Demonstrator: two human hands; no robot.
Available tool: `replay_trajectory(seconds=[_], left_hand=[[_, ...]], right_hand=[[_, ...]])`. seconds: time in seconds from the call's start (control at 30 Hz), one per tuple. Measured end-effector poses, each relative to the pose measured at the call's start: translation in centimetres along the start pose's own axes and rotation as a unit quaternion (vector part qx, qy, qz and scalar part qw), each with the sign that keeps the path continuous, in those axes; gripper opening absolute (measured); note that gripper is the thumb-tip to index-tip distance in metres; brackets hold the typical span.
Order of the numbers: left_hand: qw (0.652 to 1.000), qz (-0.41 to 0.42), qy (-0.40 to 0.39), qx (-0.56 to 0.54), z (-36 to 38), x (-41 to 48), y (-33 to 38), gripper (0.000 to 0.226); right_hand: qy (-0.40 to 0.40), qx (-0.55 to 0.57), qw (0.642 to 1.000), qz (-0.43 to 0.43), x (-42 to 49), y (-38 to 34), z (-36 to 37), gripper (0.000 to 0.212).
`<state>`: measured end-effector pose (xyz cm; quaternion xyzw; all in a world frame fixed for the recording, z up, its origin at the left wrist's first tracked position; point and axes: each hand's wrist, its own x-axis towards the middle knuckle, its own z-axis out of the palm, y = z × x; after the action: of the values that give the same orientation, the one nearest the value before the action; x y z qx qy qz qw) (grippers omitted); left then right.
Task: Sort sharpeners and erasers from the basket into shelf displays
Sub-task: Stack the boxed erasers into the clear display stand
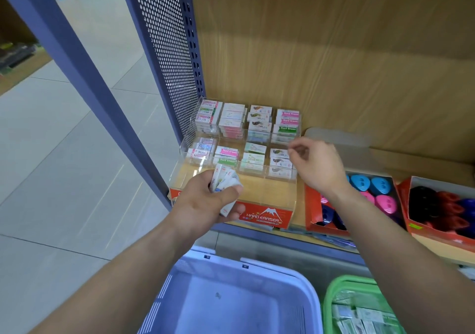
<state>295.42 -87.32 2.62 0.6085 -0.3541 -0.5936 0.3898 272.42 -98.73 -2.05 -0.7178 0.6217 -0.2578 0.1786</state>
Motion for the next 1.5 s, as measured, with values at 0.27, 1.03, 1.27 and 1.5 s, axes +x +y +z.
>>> replay_trajectory(seconds=[0.27,1.03,1.27,1.5], left_hand=[[0.999,0.026,-0.023,0.012,0.8,-1.9,1.2,0.022],[0.997,0.016,-0.064,-0.038,1.0,-2.7,0.8,0.023],[0.998,0.021,-0.051,0.009,0.8,-2.0,0.5,0.021],[0.999,0.005,-0.021,0.026,0.4,-0.9,0.1,0.022]], right_hand=[[-0.184,0.362,0.914,0.011,-8.5,-7.3,-2.5,0.021],[-0.145,0.565,0.793,0.176,-10.9,-6.8,-3.3,0.022],[-0.133,0.563,0.796,0.181,-9.7,-5.7,-2.6,0.024],[-0.074,0.467,0.86,0.189,-7.2,-2.7,-1.7,0.021]])
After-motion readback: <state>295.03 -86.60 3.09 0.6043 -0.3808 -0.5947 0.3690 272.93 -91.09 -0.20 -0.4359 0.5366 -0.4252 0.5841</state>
